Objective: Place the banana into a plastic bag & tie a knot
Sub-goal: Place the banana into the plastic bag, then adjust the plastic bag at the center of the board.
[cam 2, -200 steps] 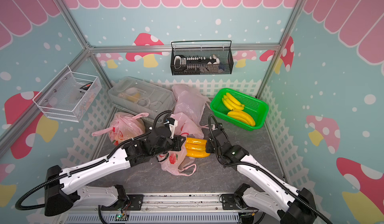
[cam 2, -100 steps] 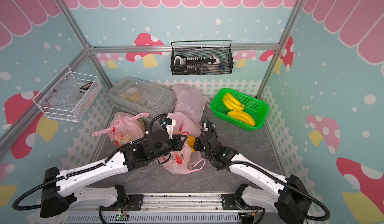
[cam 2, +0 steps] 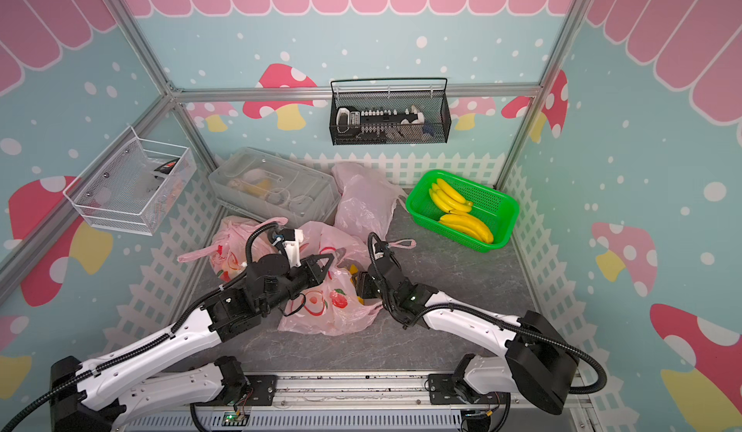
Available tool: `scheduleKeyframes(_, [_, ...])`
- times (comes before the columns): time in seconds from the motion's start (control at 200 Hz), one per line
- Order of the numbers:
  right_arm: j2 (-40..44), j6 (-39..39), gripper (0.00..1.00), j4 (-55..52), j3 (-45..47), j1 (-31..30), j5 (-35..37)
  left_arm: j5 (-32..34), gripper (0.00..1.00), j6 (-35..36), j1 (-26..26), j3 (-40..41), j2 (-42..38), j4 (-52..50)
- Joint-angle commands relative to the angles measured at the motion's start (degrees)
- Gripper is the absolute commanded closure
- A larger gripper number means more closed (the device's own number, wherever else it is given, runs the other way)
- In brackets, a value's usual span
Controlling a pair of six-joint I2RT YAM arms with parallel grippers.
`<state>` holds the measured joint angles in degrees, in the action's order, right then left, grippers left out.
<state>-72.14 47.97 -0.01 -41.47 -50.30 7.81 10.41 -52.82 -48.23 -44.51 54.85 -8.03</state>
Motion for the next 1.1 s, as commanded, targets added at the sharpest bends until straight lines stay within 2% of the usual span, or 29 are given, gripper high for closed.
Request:
scheduleKeyframes(0.0, [4.2,-7.1,0.30,-2.9,-1.1,0.3,1.6,-3.1,1.00,1.7,2.6,1.1,-4.0,0.2])
scheduleKeyframes(0.175, [8.4,-16.8,0.31,-4.2,-2.8,2.1,0.7,-9.3,1.00,7.2,6.5,1.6,-7.6,-2.2])
scheduleKeyframes(0.245, [7.8,-21.7,0.35,-3.7,-4.0,2.1,-1.4,-11.7,1.00,10.0,7.0,1.7,-8.5,-3.2])
scheduleKeyframes(0.325, [5.6,-25.3,0.36,-2.6,-5.0,2.1,-3.1,-13.6,1.00,12.7,7.4,1.7,-9.5,-4.9])
scheduleKeyframes(0.65, [-8.0,-28.4,0.28,0.8,-9.2,2.4,0.3,-13.1,1.00,17.3,9.5,2.6,-10.8,-13.3])
scheduleKeyframes(0.876, [-13.8,-30.6,0.28,4.6,-13.4,5.6,-4.7,-11.8,1.00,18.8,9.8,2.9,-11.8,-15.8])
scheduleKeyframes(1.096, [-18.8,-35.4,0.27,5.0,-17.9,6.1,-5.5,-11.5,1.00,19.2,10.1,2.9,-12.2,-16.3])
